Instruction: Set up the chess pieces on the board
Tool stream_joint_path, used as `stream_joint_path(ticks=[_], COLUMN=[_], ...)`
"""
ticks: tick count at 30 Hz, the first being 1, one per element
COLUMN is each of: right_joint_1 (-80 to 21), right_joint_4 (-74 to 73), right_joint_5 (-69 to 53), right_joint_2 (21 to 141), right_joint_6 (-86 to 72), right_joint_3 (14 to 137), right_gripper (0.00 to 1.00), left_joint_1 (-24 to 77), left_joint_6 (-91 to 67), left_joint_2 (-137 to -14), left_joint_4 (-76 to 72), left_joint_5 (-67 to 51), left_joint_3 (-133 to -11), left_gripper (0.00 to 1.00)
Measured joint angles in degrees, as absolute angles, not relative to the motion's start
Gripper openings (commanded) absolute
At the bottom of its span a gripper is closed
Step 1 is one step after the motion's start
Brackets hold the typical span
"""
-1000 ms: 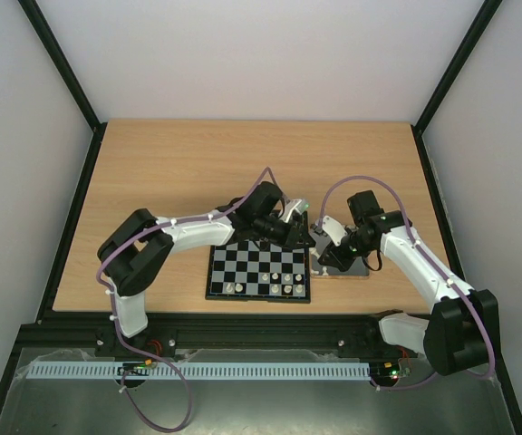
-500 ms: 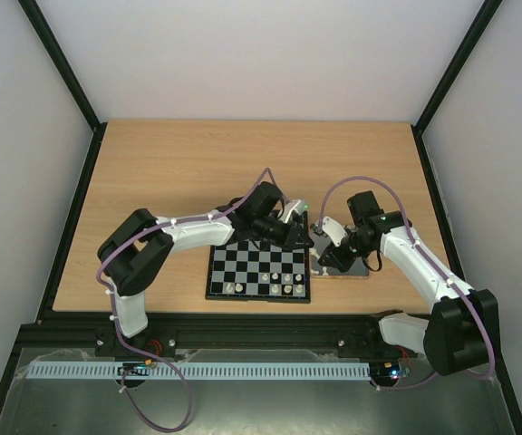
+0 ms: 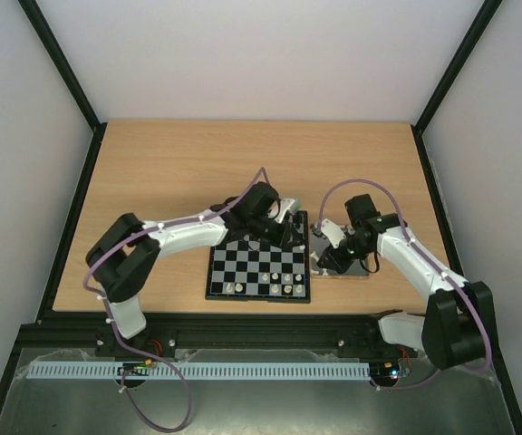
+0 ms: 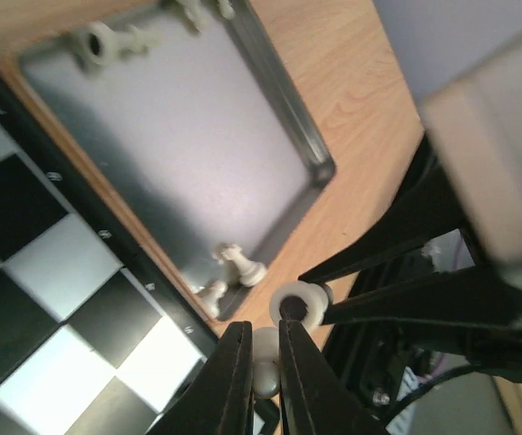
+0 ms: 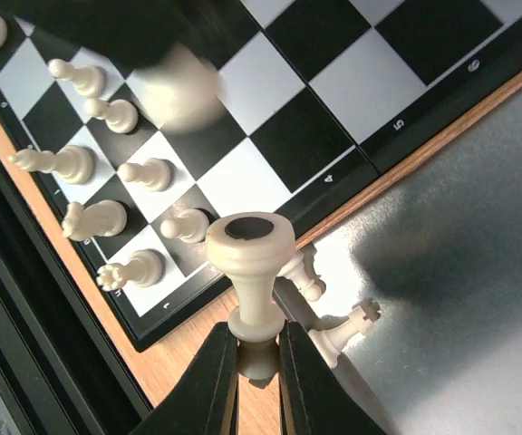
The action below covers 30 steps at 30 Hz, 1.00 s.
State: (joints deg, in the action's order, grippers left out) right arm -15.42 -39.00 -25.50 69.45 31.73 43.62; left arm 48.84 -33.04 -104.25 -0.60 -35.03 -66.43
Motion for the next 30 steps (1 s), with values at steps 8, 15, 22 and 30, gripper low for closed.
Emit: stream_joint_path(ticks=[8,15,22,30], right_joint_1=[-15.42,-15.42,-15.42,-15.42], right_joint_4=[-31.83,-26.33,-24.08,-23.68], right_joint_5=[-20.93,-12.49,-8.6,-8.01], right_joint_2=[77.14,81.52,82.83,83.37], right_joint_6=[25.1,18.52,16.23,15.94], right_joint_3=[42.7,43.7,43.7,43.7], right_gripper=[0.04,0.05,0.05,0.06], left_joint_1=[49.8,53.93,54.89,56.9], left_joint_6=[-24.49,-20.88,-20.32,-19.25], left_joint_2=[-90.11,-83.26,-82.06,-84.12], left_joint_4=[11.03,19.51,23.09,22.17], left_joint_5=[-14.55,2.87,7.51,6.66], left_joint_3=[-63.77,-58.72,-51.53,-50.39], left_gripper=[0.03,0.03,0.04,0.04])
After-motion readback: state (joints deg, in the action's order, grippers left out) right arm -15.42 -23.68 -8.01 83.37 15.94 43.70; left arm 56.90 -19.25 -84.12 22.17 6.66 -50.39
